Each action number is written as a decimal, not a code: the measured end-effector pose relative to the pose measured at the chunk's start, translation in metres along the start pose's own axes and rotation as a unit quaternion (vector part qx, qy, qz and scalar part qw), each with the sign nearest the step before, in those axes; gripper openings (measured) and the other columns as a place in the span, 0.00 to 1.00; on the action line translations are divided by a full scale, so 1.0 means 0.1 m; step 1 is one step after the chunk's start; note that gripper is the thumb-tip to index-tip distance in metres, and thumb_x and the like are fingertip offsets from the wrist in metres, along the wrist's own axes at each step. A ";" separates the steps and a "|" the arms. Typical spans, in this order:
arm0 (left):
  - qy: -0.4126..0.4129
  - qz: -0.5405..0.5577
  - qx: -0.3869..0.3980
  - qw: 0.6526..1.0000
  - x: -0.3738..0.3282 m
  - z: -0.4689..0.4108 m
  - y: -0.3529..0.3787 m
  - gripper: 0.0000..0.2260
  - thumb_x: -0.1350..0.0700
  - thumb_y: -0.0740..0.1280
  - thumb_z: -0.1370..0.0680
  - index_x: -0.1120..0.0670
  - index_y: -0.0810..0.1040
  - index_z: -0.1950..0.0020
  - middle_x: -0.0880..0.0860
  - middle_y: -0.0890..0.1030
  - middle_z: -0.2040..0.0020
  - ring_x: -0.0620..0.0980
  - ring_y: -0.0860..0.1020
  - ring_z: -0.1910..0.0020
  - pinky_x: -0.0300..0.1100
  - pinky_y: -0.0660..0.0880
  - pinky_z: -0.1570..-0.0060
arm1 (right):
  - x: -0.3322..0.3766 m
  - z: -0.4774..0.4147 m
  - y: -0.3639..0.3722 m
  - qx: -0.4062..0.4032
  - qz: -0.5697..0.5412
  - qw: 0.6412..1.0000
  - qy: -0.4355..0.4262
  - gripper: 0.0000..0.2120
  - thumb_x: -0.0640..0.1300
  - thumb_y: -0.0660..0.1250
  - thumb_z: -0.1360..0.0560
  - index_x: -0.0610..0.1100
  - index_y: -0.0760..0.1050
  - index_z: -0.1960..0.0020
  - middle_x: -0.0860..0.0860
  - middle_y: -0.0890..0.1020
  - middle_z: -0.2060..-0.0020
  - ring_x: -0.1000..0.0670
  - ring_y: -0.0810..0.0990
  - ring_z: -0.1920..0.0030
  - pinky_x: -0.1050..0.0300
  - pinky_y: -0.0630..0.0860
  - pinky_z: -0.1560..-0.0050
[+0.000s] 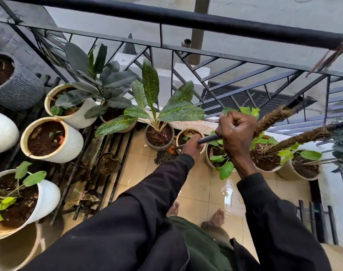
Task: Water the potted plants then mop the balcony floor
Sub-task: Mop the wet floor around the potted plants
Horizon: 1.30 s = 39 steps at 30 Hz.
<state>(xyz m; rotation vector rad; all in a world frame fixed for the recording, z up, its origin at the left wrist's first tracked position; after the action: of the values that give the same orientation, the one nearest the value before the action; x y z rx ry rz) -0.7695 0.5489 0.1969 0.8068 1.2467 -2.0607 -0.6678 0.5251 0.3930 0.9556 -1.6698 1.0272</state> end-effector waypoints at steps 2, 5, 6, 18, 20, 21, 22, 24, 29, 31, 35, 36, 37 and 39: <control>-0.019 0.021 -0.010 1.000 0.01 -0.01 0.05 0.03 0.61 0.66 0.19 0.54 0.72 0.48 0.57 0.79 0.52 0.59 0.79 0.50 0.51 0.75 0.51 | 0.01 -0.04 0.00 -0.001 -0.005 1.000 0.007 0.19 0.36 0.65 0.25 0.29 0.67 0.71 0.33 0.70 0.76 0.33 0.70 0.76 0.35 0.69 0.79; -0.008 0.005 -0.002 1.000 -0.06 0.03 0.03 0.02 0.59 0.63 0.18 0.55 0.71 0.47 0.56 0.76 0.53 0.60 0.78 0.51 0.50 0.72 0.55 | 0.03 -0.09 -0.03 -0.005 -0.013 1.000 0.023 0.18 0.32 0.65 0.25 0.31 0.66 0.72 0.33 0.69 0.77 0.35 0.69 0.77 0.40 0.70 0.80; -0.002 -0.007 0.002 1.000 -0.10 0.06 0.02 0.02 0.59 0.62 0.18 0.56 0.71 0.46 0.55 0.74 0.54 0.59 0.77 0.52 0.49 0.69 0.58 | 0.03 -0.10 -0.06 -0.006 -0.016 0.999 0.027 0.17 0.31 0.64 0.26 0.32 0.66 0.73 0.33 0.69 0.77 0.39 0.69 0.78 0.44 0.71 0.79; -0.027 -0.030 -0.037 0.998 -0.06 0.37 0.07 0.10 0.59 0.63 0.17 0.57 0.73 0.36 0.60 0.79 0.43 0.59 0.77 0.43 0.50 0.71 0.48 | 0.00 -0.08 -0.19 0.074 -0.059 0.994 0.052 0.17 0.34 0.64 0.26 0.40 0.70 0.73 0.46 0.71 0.79 0.48 0.70 0.78 0.55 0.73 0.75; -0.052 -0.036 -0.051 0.997 -0.01 0.45 0.06 0.09 0.58 0.63 0.17 0.58 0.74 0.37 0.60 0.79 0.41 0.60 0.77 0.41 0.48 0.71 0.49 | -0.01 -0.07 -0.16 0.105 -0.067 0.990 0.065 0.20 0.34 0.63 0.26 0.48 0.70 0.74 0.53 0.71 0.79 0.49 0.70 0.78 0.55 0.74 0.74; -0.063 -0.038 -0.055 0.996 0.02 0.48 0.06 0.08 0.58 0.63 0.17 0.58 0.74 0.39 0.60 0.79 0.42 0.60 0.78 0.42 0.48 0.71 0.49 | -0.01 -0.07 -0.15 0.119 -0.072 0.988 0.072 0.20 0.34 0.63 0.26 0.49 0.70 0.75 0.54 0.71 0.79 0.49 0.70 0.78 0.54 0.74 0.74; -0.071 -0.042 -0.057 0.995 0.05 0.52 0.05 0.08 0.57 0.64 0.17 0.58 0.74 0.40 0.60 0.80 0.43 0.61 0.78 0.42 0.48 0.72 0.49 | -0.02 -0.07 -0.14 0.131 -0.077 0.985 0.077 0.20 0.35 0.63 0.26 0.49 0.70 0.75 0.55 0.71 0.80 0.49 0.70 0.78 0.53 0.73 0.73; -0.083 -0.055 -0.057 0.993 0.12 0.62 0.06 0.08 0.56 0.64 0.17 0.58 0.74 0.40 0.60 0.80 0.43 0.61 0.79 0.43 0.50 0.74 0.47 | -0.04 -0.05 -0.12 0.154 -0.085 0.981 0.085 0.21 0.36 0.64 0.26 0.50 0.69 0.75 0.55 0.70 0.80 0.49 0.69 0.79 0.50 0.72 0.72; -0.124 -0.048 -0.081 0.988 0.35 0.91 0.14 0.08 0.56 0.63 0.17 0.55 0.75 0.39 0.58 0.81 0.45 0.60 0.80 0.45 0.53 0.79 0.46 | -0.05 0.04 -0.04 0.178 -0.112 0.973 0.094 0.24 0.33 0.63 0.27 0.50 0.68 0.78 0.57 0.67 0.81 0.51 0.66 0.81 0.50 0.69 0.73; -0.108 -0.033 -0.096 0.989 0.38 0.99 0.13 0.06 0.60 0.62 0.17 0.56 0.74 0.41 0.58 0.81 0.47 0.60 0.80 0.47 0.53 0.79 0.48 | 0.06 0.08 -0.03 0.171 -0.130 0.973 0.087 0.23 0.33 0.63 0.27 0.51 0.68 0.77 0.58 0.67 0.80 0.53 0.67 0.81 0.56 0.71 0.73; -0.061 -0.001 -0.140 0.988 0.19 1.05 0.11 0.07 0.66 0.61 0.19 0.58 0.71 0.42 0.59 0.81 0.50 0.61 0.80 0.49 0.54 0.79 0.49 | 0.31 0.00 -0.09 0.159 -0.140 0.976 0.053 0.19 0.34 0.65 0.26 0.46 0.69 0.74 0.55 0.68 0.80 0.53 0.69 0.80 0.59 0.71 0.75; -0.049 0.006 -0.146 0.988 0.12 1.04 0.09 0.08 0.67 0.61 0.19 0.58 0.71 0.42 0.60 0.81 0.50 0.60 0.80 0.50 0.55 0.79 0.49 | 0.37 -0.04 -0.11 0.156 -0.138 0.977 0.046 0.18 0.34 0.65 0.26 0.45 0.69 0.73 0.55 0.68 0.80 0.53 0.70 0.80 0.59 0.71 0.75; -0.033 0.016 -0.149 0.988 0.06 1.01 0.07 0.08 0.67 0.61 0.19 0.58 0.71 0.42 0.60 0.80 0.51 0.60 0.80 0.51 0.55 0.78 0.50 | 0.42 -0.07 -0.13 0.155 -0.135 0.978 0.038 0.18 0.33 0.65 0.26 0.45 0.69 0.73 0.55 0.69 0.80 0.54 0.70 0.80 0.60 0.72 0.74; -0.004 0.038 -0.146 0.989 -0.03 0.87 0.06 0.07 0.67 0.61 0.20 0.60 0.72 0.44 0.60 0.79 0.53 0.60 0.78 0.53 0.54 0.77 0.51 | 0.51 -0.12 -0.16 0.151 -0.126 0.980 0.019 0.17 0.35 0.65 0.26 0.43 0.69 0.73 0.52 0.69 0.79 0.54 0.71 0.79 0.59 0.72 0.74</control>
<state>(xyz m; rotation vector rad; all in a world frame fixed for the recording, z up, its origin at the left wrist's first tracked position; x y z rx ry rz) -0.7796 0.4682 0.2285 0.6959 1.4474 -1.7656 -0.6629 0.5236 0.4480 1.2995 -1.3414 1.1359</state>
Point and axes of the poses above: each hand's wrist, its own z-axis away from the middle knuckle, its own y-axis out of the palm, x = y × z, the point moved 4 cm from there along -z, towards the middle knuckle
